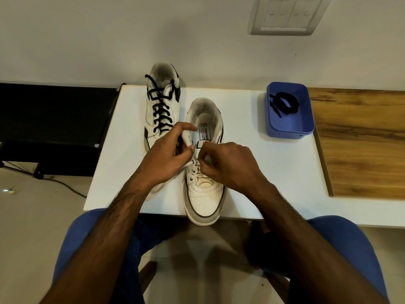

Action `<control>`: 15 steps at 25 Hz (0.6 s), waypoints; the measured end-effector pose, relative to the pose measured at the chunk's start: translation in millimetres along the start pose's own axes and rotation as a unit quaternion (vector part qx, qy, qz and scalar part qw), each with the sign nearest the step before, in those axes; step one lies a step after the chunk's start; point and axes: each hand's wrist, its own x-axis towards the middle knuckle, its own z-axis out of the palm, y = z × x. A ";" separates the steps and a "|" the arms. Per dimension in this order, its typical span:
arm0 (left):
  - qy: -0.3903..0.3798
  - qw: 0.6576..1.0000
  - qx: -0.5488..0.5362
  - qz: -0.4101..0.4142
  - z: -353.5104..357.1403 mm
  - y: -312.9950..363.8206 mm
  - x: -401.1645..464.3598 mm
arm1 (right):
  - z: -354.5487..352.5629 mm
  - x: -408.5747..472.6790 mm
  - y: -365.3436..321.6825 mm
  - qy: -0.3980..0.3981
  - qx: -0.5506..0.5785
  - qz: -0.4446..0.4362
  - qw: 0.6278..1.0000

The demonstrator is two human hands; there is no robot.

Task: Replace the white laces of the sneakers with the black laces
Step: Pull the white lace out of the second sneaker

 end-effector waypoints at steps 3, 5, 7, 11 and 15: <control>-0.005 1.000 -0.001 0.000 -1.1 -0.1 0.2 | -14.4 -2.5 14.1 0.013 -0.009 0.030 0.999; -0.006 1.000 0.001 -0.002 -1.2 -0.7 0.2 | -19.5 -5.7 21.3 0.049 0.012 0.060 0.997; -0.004 1.000 0.003 -0.001 -1.0 -0.9 -0.2 | -16.5 -6.3 17.3 0.059 0.040 0.056 0.996; -0.004 1.000 0.000 0.001 -0.6 -1.7 0.8 | 3.2 -3.9 -0.4 0.021 0.012 -0.011 1.000; -0.007 1.000 0.005 0.001 -1.0 -2.3 1.1 | -11.8 -1.2 11.0 0.015 -0.010 0.031 0.999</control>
